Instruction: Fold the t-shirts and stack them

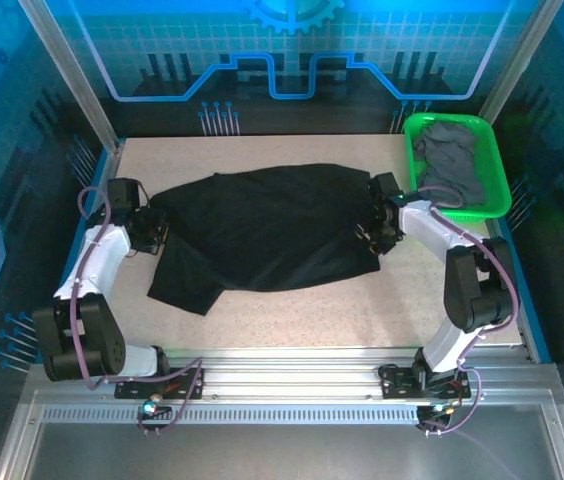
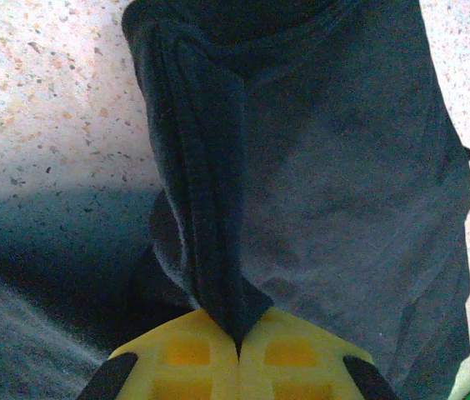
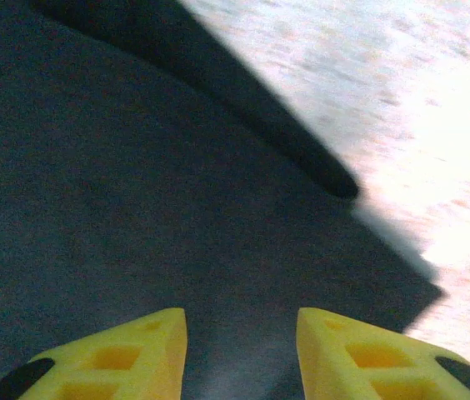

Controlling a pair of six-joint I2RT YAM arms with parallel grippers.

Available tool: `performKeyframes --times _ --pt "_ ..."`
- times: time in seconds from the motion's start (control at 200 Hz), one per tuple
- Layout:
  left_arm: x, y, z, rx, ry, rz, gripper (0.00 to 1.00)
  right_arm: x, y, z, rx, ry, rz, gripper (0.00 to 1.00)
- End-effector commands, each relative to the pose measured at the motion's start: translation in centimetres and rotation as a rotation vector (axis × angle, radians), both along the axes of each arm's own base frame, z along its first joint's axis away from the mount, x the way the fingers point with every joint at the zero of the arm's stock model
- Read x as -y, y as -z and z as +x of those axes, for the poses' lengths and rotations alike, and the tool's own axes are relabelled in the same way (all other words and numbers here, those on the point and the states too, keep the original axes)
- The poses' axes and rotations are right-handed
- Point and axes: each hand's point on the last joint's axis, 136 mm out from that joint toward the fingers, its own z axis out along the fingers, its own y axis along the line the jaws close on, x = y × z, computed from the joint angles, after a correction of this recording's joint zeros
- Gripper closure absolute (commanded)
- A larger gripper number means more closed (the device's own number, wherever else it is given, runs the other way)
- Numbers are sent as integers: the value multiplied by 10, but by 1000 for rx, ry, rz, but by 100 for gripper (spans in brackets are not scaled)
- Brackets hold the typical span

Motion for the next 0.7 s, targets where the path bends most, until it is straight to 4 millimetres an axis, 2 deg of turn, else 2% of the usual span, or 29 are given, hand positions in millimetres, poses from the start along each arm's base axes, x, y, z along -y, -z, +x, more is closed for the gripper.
performKeyframes --times 0.0,0.055,0.22,0.44,0.555,0.66,0.695 --pt "5 -7 5 15 46 0 100 21 6 -30 -47 -36 -55 62" --pt "6 -5 5 12 52 -3 100 23 10 -29 -24 -82 -49 63" --pt "8 -1 10 7 61 -11 100 20 25 -8 -12 -280 -41 66" --pt "10 1 14 2 73 -8 100 29 44 -23 -117 -309 -64 69" --pt "10 1 13 -1 74 -7 100 27 49 -20 -102 -302 -48 78" --pt "10 0 13 0 73 -2 100 26 41 -14 -79 -299 -50 100" --pt "9 0 13 0 73 0 100 27 36 -14 -70 -294 -52 100"
